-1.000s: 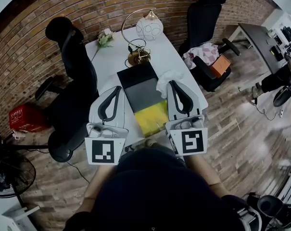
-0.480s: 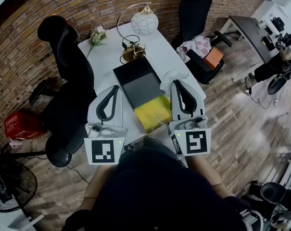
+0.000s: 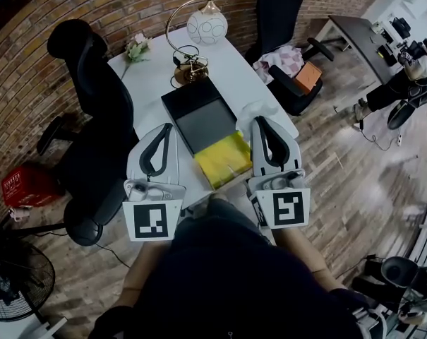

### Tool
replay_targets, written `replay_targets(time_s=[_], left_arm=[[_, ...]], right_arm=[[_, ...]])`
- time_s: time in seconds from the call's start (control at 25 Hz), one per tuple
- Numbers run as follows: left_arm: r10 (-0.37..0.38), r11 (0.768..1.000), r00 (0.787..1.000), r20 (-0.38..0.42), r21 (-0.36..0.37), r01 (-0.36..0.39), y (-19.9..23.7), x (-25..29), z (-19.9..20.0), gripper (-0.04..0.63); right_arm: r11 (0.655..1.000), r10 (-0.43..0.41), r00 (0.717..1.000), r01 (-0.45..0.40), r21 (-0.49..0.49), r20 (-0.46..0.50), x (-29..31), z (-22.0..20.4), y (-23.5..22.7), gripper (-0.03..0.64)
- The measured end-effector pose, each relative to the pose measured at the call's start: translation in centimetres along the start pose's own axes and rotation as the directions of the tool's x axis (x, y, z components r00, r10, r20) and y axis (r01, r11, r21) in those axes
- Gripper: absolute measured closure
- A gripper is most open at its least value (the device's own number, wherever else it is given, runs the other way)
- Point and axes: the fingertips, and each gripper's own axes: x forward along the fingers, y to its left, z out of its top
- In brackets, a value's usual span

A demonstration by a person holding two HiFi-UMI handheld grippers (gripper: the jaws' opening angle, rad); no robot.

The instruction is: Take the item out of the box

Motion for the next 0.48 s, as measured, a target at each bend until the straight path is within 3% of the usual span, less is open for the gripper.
replay_targets(time_s=[0.48], left_arm=[[-0.064,0.998,0.997,0.031,-0.018,0.064,-1.4,0.7,0.5,0.584]], right_arm=[[0.998,-0.060,0.998,0.060,-0.025,-0.003,-1.5,0.6,-0.8,0.597]])
